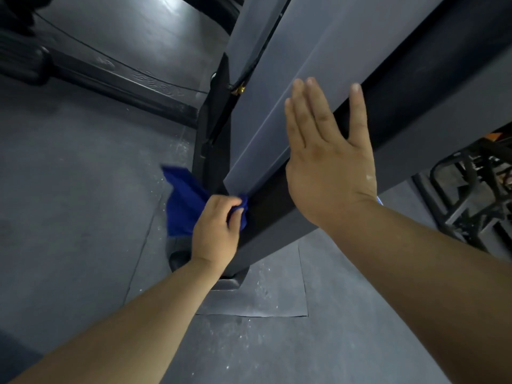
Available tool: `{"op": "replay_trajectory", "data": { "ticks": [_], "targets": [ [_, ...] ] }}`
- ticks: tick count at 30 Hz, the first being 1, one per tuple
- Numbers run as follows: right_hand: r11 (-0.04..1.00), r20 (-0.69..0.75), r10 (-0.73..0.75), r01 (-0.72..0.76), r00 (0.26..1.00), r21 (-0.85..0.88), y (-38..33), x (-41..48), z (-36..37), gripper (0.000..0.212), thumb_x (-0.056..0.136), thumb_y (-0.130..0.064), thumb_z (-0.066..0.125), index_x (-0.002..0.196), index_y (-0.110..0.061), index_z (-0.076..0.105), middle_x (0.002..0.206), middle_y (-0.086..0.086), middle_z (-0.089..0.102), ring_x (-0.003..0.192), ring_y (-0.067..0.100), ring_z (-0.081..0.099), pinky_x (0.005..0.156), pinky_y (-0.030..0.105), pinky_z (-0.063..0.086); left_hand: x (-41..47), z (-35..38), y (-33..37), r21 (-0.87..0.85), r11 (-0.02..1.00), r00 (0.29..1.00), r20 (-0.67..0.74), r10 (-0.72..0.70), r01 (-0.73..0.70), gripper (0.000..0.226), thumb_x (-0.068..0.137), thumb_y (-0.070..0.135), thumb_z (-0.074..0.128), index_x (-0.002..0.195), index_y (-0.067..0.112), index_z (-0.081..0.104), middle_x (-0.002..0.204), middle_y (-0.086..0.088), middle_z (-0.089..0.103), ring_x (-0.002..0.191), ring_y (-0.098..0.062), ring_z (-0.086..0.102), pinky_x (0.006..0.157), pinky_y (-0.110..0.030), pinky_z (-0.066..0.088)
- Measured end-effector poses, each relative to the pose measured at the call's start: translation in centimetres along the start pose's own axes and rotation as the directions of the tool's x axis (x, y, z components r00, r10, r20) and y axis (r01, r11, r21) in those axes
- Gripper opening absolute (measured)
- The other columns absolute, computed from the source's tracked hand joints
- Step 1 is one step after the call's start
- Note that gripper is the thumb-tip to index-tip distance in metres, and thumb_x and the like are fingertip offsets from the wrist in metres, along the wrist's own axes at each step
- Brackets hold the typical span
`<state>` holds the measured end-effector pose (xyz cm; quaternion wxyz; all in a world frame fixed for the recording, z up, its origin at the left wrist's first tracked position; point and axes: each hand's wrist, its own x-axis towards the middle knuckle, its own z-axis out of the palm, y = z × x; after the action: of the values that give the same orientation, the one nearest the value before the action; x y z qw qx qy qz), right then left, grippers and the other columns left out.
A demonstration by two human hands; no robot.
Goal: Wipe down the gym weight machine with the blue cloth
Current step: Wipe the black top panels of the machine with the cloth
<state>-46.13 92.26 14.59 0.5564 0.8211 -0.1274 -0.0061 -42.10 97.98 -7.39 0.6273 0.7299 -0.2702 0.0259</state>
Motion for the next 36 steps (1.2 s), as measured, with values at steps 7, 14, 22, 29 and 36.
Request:
{"op": "replay_trajectory", "data": {
  "ticks": [7,14,22,29,36],
  "targets": [
    [1.0,-0.01,0.004,-0.004,1.0,-0.003,-2.7,0.4,1.1,0.066,0.1,-0.03,0.013,0.151,0.002,-0.013,0.161,0.021,-0.016,0.149,0.031,-0.018,0.106,0.061,-0.021,-0.6,-0.8,-5.2,0.148,0.988,0.983,0.18,0.024,-0.051,0.004,0.087,0.005,0.069,0.091,0.006,0.067,0.092,-0.006,0.064,0.072,-0.024,0.061,0.058,-0.029,0.041],
    [0.995,0.06,-0.099,0.097,0.993,0.035,-6.1,0.4,1.9,0.07,0.102,-0.036,0.014,0.147,0.005,-0.02,0.158,0.024,-0.023,0.147,0.034,-0.022,0.105,0.06,-0.023,-1.4,-0.3,-8.2,0.203,0.969,0.967,0.237,0.09,-0.14,0.011,0.082,-0.002,0.074,0.079,0.005,0.066,0.085,-0.007,0.064,0.061,-0.026,0.061,0.053,-0.024,0.035],
    [0.985,0.095,-0.171,0.168,0.981,0.037,-9.0,0.5,3.0,0.072,0.101,-0.042,0.009,0.148,0.006,-0.015,0.158,0.028,-0.018,0.147,0.04,-0.019,0.103,0.064,-0.023,-2.6,0.7,-10.0,0.156,0.987,0.981,0.196,0.013,-0.044,0.01,0.084,-0.001,0.071,0.082,0.006,0.064,0.088,-0.005,0.063,0.065,-0.023,0.059,0.054,-0.024,0.036],
    [0.986,0.08,-0.164,0.163,0.983,0.022,-10.2,0.9,3.6,0.076,0.099,-0.049,0.011,0.149,0.004,-0.012,0.159,0.026,-0.014,0.147,0.044,-0.016,0.102,0.066,-0.024,-3.8,1.1,-13.3,0.233,0.956,0.929,0.281,-0.24,0.176,0.009,0.094,0.011,0.062,0.088,0.007,0.067,0.09,-0.003,0.067,0.074,-0.024,0.065,0.06,-0.028,0.041],
    [0.966,0.092,-0.258,0.257,0.962,0.016,-11.9,1.8,4.6,0.072,0.1,-0.047,0.012,0.153,0.0,-0.001,0.161,0.024,-0.007,0.147,0.044,-0.016,0.105,0.07,-0.017,-4.4,1.5,-13.7,0.252,0.949,0.935,0.248,-0.255,0.191,0.01,0.094,0.009,0.062,0.093,0.006,0.071,0.097,-0.004,0.067,0.078,-0.02,0.064,0.065,-0.022,0.039]
  ]
}}
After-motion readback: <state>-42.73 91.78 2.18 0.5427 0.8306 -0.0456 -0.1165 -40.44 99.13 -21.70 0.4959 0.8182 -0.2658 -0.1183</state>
